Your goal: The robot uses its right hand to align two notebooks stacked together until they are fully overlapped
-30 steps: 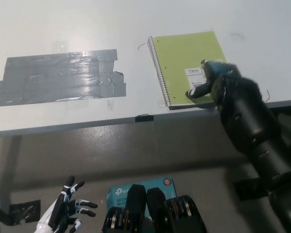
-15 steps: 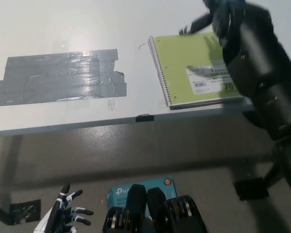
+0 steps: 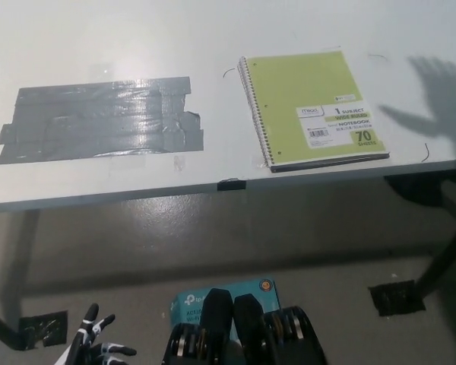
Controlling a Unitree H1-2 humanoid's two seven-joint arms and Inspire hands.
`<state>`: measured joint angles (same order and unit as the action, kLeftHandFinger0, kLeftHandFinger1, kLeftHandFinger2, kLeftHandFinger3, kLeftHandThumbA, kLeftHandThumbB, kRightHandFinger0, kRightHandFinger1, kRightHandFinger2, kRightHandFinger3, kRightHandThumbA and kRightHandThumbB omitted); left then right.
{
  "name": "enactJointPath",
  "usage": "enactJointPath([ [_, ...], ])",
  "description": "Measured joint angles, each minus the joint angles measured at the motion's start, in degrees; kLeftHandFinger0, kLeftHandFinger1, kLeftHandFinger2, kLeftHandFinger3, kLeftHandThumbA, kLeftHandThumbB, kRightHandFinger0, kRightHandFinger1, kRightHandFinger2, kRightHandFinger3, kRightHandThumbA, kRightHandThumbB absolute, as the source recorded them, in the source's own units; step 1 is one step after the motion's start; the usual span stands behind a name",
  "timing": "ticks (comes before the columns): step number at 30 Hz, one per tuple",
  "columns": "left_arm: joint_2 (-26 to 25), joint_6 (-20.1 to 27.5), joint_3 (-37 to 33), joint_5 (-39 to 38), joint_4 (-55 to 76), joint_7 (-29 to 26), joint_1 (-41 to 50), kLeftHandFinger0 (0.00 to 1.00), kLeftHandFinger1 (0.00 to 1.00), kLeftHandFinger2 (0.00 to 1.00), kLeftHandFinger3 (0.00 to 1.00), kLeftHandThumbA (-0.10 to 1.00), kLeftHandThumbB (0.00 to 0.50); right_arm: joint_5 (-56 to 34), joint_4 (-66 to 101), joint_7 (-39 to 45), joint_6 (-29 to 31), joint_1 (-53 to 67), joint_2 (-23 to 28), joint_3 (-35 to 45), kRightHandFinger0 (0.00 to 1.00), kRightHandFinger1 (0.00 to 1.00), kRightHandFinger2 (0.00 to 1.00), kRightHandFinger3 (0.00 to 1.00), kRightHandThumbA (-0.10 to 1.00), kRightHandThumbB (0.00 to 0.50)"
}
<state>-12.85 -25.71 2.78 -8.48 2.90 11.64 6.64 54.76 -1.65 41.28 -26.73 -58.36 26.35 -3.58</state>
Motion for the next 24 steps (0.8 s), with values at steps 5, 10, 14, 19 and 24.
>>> enactJointPath([
  [5, -0.02, -0.02, 0.19, 0.01, -0.05, 0.00, -0.03, 0.44, 0.48, 0.55, 1.00, 1.00, 0.462, -2.35, 10.50, 1.04, -0.01, 13.87, 1.44, 8.27, 1.00, 1.00, 1.00, 1.00, 1.00, 0.365],
  [10, -0.06, -0.01, 0.64, 0.01, -0.16, 0.00, 0.03, 0.48, 0.50, 0.58, 1.00, 1.00, 0.466, -5.96, 21.29, 0.87, -0.01, 32.27, 0.36, 17.77, 1.00, 1.00, 1.00, 1.00, 1.00, 0.347],
  [14, -0.15, 0.04, 1.08, 0.00, -0.22, 0.00, 0.06, 0.46, 0.50, 0.58, 1.00, 1.00, 0.466, -9.46, 28.02, -1.00, 0.89, 47.22, -3.26, 25.06, 1.00, 1.00, 1.00, 1.00, 1.00, 0.227],
  [19, -0.28, 0.13, 1.31, 0.01, -0.28, 0.00, 0.17, 0.43, 0.47, 0.56, 0.99, 1.00, 0.471, -14.29, 27.87, -5.64, 4.42, 61.93, -10.52, 29.49, 1.00, 1.00, 1.00, 1.00, 1.00, 0.205],
  [24, -0.24, 0.12, 1.42, 0.00, -0.31, 0.00, 0.09, 0.42, 0.48, 0.58, 0.98, 1.00, 0.469, -16.43, 18.99, -10.91, 8.66, 67.14, -14.63, 29.94, 1.00, 1.00, 1.00, 1.00, 1.00, 0.212],
])
